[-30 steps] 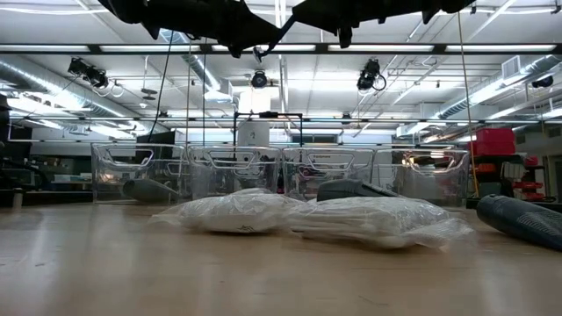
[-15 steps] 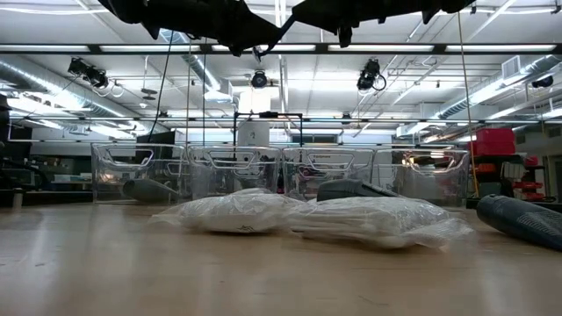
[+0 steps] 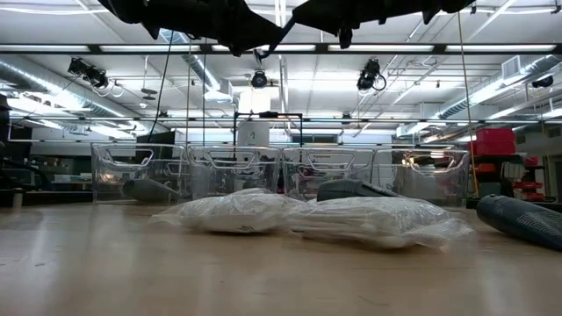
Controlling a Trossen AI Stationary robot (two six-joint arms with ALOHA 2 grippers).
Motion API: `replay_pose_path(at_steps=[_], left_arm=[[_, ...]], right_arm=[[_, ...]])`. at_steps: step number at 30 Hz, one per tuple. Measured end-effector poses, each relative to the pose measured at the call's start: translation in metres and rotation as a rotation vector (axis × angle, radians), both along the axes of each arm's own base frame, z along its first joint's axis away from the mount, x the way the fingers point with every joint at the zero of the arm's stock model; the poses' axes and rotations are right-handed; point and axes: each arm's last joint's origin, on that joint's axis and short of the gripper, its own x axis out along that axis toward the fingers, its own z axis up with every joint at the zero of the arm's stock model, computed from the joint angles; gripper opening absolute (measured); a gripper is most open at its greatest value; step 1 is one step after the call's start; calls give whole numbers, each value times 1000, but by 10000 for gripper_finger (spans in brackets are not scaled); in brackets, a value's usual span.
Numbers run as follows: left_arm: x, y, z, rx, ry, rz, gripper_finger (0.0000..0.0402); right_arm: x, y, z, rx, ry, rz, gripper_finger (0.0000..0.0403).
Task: Pick & Place Travel size toiletries
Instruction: Put the left blue razor into the right transparent bin
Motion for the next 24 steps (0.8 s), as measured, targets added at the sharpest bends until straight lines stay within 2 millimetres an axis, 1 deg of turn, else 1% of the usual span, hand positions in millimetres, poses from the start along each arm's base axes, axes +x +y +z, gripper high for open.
replay_pose_path(at_steps=[6, 11, 15, 24], left_arm=[[0, 0, 0, -28, -3, 3, 142], [-4, -1, 6, -34, -24, 4, 142], [-8, -2, 11, -26, -42, 23, 142], [-9, -1, 11, -48, -40, 39, 141]], right_arm=[[0, 0, -1, 1, 11, 0, 54], [0, 0, -2, 2, 18, 0, 53], [-1, 0, -5, 8, 55, -1, 54], [-2, 0, -12, 17, 122, -3, 54]])
